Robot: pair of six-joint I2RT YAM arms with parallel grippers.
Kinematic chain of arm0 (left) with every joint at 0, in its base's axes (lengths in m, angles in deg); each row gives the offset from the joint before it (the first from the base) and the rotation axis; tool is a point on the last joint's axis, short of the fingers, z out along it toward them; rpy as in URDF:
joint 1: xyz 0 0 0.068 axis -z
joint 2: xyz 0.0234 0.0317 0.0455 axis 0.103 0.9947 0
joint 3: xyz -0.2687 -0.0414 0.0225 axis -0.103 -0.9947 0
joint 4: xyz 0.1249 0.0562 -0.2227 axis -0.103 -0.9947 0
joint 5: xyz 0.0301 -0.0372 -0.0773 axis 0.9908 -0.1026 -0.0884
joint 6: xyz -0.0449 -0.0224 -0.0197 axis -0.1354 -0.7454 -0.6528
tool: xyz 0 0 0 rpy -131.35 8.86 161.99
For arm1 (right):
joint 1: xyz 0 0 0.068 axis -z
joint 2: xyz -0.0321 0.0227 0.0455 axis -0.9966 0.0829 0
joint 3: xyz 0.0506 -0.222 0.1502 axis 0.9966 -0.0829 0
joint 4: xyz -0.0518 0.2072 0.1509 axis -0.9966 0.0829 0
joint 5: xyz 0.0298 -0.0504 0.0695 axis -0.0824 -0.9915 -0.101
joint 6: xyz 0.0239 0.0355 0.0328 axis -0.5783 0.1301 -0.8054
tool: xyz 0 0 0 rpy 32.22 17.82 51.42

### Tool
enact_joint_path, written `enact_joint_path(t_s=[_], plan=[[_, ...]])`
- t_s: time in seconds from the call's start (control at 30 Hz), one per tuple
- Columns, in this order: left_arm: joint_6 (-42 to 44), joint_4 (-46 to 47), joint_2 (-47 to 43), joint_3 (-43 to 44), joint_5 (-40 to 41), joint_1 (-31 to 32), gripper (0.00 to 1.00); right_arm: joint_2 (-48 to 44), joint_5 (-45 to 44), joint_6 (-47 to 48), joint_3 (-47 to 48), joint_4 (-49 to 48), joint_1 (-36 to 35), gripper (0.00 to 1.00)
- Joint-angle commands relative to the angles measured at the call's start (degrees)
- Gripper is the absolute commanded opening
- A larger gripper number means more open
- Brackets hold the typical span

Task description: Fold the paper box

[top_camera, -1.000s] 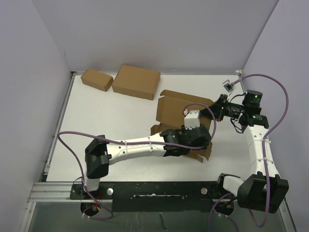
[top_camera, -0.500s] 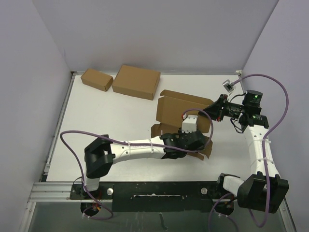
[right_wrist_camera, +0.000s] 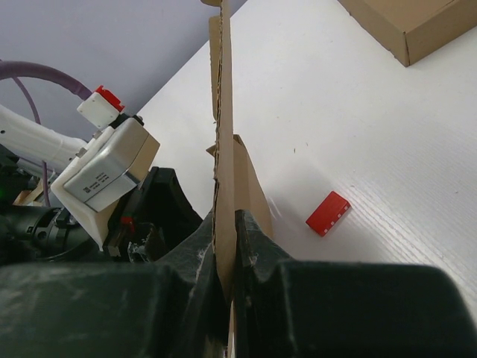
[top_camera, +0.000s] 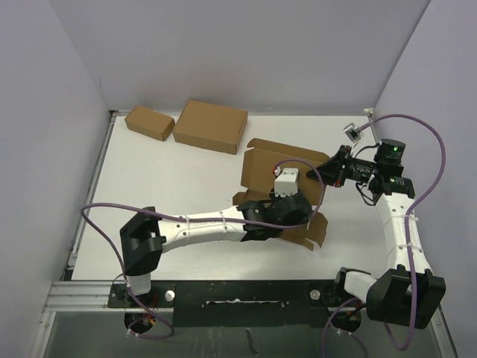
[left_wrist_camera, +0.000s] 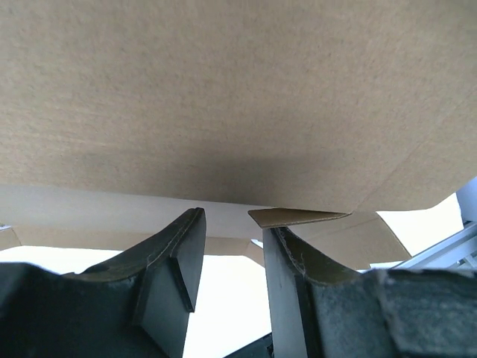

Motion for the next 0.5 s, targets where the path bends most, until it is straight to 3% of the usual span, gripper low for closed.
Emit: enact_joint_path(t_s=[0.0,0.3,0.47], plan=[[-0.07,3.46,-5.1,0.03,2.89,-0.84,0.35,-1.27,2.1,0.23,0.84,-0.84,0.25,0.0],[0.5,4.46,-5.51,-0.35,1.78,-2.08,0.34,-1.35,2.32,0.26,0.84,-0.86,0.22,0.0],[13.76,25.81,-13.51,-14.48,-6.33,-1.79,0.42,-1.28,0.71,5.95,4.58,5.23,0.13,0.0]])
